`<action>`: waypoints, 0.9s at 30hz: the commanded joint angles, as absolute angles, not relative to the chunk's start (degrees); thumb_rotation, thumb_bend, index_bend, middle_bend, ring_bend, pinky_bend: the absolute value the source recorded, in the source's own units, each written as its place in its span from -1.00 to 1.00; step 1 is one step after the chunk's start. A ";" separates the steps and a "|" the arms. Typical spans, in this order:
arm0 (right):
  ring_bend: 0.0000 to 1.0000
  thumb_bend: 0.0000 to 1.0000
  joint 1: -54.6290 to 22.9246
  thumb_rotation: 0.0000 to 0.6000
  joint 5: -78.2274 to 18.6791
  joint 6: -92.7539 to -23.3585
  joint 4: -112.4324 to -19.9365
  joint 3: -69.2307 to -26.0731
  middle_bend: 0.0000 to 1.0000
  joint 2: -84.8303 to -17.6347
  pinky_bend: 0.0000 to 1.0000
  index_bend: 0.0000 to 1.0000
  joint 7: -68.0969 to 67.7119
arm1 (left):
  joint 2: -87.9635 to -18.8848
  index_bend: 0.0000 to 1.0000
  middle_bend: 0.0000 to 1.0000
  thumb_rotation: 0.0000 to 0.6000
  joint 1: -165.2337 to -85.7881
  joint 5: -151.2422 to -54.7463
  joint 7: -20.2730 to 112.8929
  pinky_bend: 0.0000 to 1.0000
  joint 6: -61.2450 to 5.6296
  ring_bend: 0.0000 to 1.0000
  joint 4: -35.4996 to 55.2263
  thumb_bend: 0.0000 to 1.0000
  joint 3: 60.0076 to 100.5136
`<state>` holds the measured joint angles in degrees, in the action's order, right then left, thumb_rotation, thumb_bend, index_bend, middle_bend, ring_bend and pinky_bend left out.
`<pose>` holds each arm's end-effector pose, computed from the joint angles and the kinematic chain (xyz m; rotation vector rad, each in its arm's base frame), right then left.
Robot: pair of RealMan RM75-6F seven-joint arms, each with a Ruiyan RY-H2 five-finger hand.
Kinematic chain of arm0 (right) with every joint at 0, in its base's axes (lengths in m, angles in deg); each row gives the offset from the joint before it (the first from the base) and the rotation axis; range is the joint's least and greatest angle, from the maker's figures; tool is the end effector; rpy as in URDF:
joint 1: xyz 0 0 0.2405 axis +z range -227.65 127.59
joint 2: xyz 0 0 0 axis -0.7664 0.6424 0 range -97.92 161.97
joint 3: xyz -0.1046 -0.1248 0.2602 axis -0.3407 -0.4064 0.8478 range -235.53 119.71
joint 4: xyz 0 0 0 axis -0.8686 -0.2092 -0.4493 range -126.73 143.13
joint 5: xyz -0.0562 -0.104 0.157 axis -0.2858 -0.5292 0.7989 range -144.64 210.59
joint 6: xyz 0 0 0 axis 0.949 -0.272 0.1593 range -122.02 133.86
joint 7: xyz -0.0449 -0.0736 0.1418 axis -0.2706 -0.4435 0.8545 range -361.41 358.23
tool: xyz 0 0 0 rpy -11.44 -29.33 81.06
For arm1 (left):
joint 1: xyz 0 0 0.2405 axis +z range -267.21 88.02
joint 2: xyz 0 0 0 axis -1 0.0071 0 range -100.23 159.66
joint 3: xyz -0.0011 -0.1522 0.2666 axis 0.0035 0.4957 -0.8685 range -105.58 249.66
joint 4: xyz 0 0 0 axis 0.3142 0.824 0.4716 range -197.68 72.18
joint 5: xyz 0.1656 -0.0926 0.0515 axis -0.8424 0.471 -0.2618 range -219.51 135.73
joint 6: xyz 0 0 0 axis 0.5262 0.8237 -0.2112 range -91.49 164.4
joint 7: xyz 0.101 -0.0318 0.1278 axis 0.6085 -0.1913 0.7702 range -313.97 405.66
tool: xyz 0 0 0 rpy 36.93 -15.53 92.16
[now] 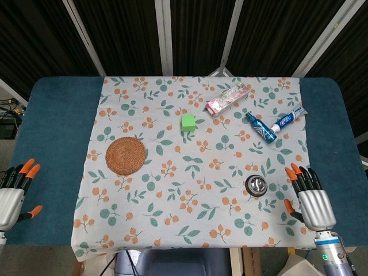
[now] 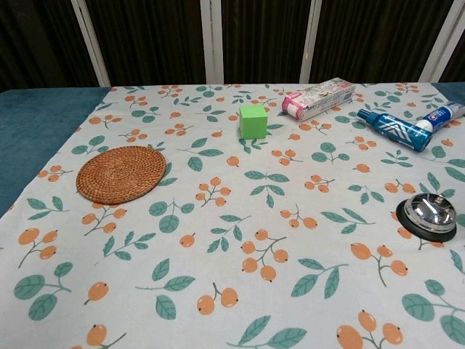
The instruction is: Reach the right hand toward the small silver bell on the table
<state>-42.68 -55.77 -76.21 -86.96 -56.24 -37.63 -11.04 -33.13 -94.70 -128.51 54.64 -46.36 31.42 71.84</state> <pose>-0.3224 -0.2136 0.1411 1.5147 -0.8865 0.9110 -0.3512 0.1957 0.1837 -1.4988 -0.8487 -0.7497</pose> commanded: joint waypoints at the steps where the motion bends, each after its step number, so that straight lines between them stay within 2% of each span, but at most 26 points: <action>1: -1.00 -0.16 -42.68 1.00 -55.76 -76.19 -86.97 -56.24 -1.00 -37.63 -1.00 -1.00 -11.01 | -33.12 -1.00 -1.00 1.00 -94.70 -128.49 54.73 -1.00 -46.36 -1.00 31.49 -0.98 71.86; 22: -1.00 -0.17 -42.21 1.00 -55.31 -74.28 -87.56 -56.88 -1.00 -38.24 -1.00 -1.00 -12.19 | -33.26 -1.00 -1.00 1.00 -94.63 -128.77 54.98 -1.00 -46.85 -1.00 31.45 -0.98 71.96; 25: -1.00 0.00 -41.52 1.00 -54.69 -72.56 -87.91 -57.02 -1.00 -38.89 -1.00 -1.00 -13.90 | -33.38 -1.00 -1.00 1.00 -94.60 -129.00 54.92 -1.00 -47.10 -1.00 31.34 -0.98 71.98; 27: -1.00 0.26 -40.62 1.00 -54.08 -70.35 -88.33 -57.28 -1.00 -39.57 -1.00 -1.00 -15.73 | -33.45 -1.00 -1.00 1.00 -94.59 -129.00 54.88 -1.00 -47.10 -1.00 31.25 -0.98 71.98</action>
